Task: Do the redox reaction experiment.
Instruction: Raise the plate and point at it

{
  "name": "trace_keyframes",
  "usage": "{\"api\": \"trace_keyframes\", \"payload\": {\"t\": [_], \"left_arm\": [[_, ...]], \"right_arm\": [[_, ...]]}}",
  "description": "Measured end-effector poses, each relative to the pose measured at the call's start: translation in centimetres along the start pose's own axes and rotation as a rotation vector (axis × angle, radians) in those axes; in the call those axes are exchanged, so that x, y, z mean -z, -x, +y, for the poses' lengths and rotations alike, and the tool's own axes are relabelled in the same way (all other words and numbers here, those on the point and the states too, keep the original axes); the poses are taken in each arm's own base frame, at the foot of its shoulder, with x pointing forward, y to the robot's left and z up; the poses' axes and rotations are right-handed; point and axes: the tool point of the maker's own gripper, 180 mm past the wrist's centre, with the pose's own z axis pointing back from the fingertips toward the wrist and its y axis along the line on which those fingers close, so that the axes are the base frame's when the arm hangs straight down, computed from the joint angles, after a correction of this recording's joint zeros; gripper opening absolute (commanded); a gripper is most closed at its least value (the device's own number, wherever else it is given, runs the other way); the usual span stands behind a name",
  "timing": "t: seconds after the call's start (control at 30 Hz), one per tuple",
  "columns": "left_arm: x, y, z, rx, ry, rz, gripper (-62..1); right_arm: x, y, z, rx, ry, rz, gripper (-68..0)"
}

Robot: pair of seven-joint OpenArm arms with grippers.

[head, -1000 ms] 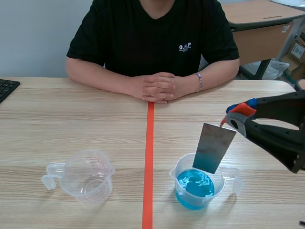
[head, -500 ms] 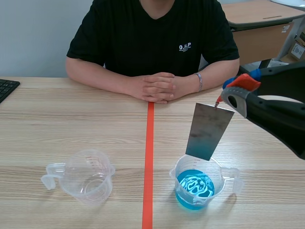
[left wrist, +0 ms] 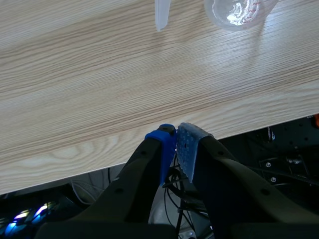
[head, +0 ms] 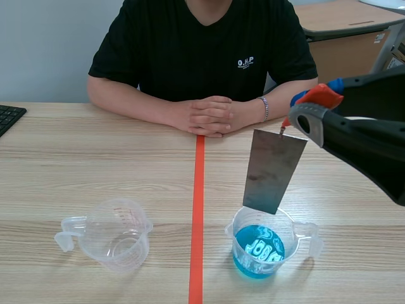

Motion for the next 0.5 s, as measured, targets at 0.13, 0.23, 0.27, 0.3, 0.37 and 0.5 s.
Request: {"api": "trace_keyframes", "payload": {"t": [0.13, 0.23, 0.27, 0.3, 0.37, 0.5], "left_arm": [[0.0, 0.0, 0.0, 0.000, 0.000, 0.000, -55.2], [0.0, 0.0, 0.0, 0.001, 0.001, 0.000, -55.2], [0.0, 0.0, 0.0, 0.005, 0.004, -0.001, -55.2], [0.1, -0.1, 0.0, 0.014, 0.010, -0.002, -55.2], [0.2, -0.3, 0.1, 0.044, 0.028, -0.008, -55.2], [1.3, -1.9, 0.6, 0.129, 0.067, -0.051, -55.2]], "right_arm": [[0.0, 0.0, 0.0, 0.000, 0.000, 0.000, -66.0], [0.0, 0.0, 0.0, 0.000, 0.000, 0.000, -66.0], [0.0, 0.0, 0.0, 0.000, 0.000, 0.000, -66.0], [0.0, 0.0, 0.0, 0.000, 0.000, 0.000, -66.0], [0.0, 0.0, 0.0, 0.000, 0.000, 0.000, -66.0], [0.0, 0.0, 0.0, 0.002, 0.001, -0.003, -66.0]]}}
